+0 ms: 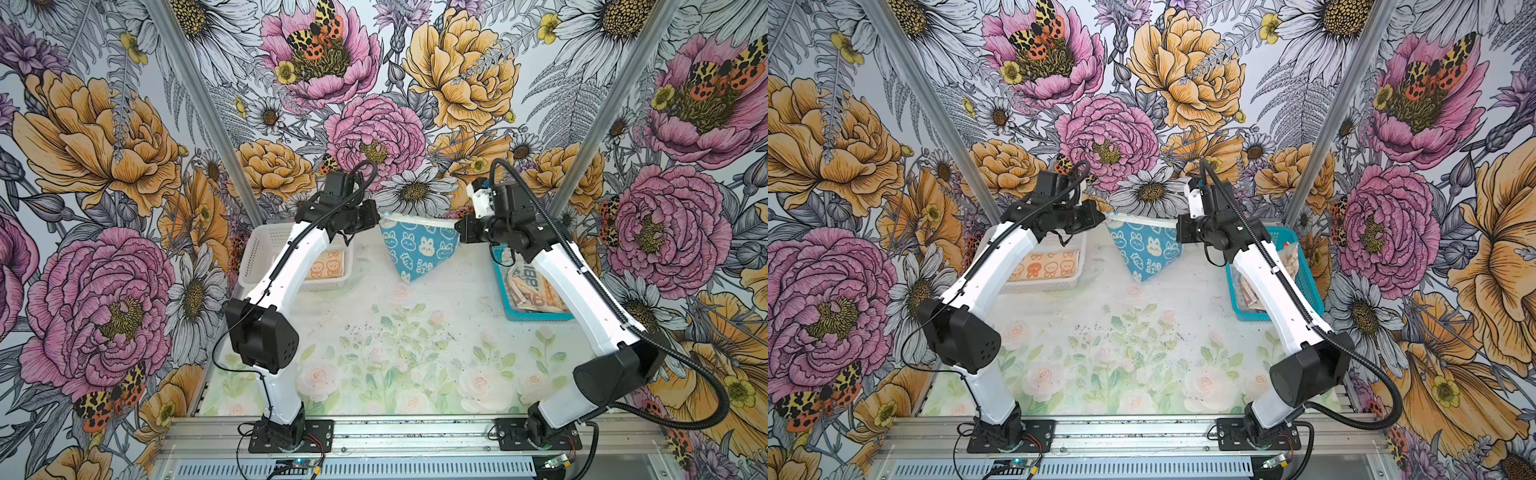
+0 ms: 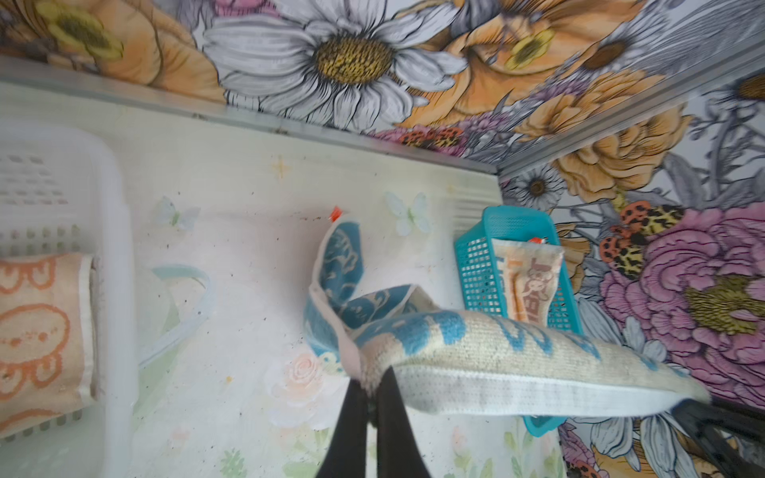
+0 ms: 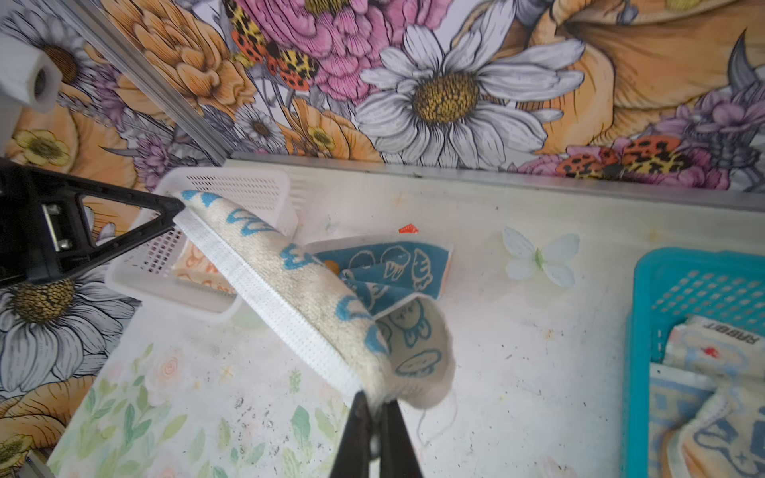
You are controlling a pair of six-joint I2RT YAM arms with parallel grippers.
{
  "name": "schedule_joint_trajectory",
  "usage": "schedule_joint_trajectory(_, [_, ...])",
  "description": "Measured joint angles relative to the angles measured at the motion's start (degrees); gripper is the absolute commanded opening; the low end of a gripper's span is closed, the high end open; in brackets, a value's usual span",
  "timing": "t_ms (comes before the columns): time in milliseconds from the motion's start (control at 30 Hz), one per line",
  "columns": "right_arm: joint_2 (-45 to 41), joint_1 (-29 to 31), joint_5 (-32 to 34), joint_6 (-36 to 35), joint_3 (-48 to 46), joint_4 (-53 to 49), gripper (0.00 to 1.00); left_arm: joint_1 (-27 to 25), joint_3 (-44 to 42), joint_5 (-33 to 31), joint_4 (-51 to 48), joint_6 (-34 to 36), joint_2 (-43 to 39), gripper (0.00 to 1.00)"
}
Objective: Fold and stack the towels
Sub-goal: 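Lift the bunny towel high with both grippers, letting it hang, then lower the hanging towel onto the table center with both grippers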
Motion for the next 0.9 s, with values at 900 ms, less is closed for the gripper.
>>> schedule_joint_trajectory(900, [-12.94,-5.33,-12.68,-1.03,12.61,-7.06,0.00,-5.84,9.40,2.51,-4.81,-4.52,-15.13,0.00])
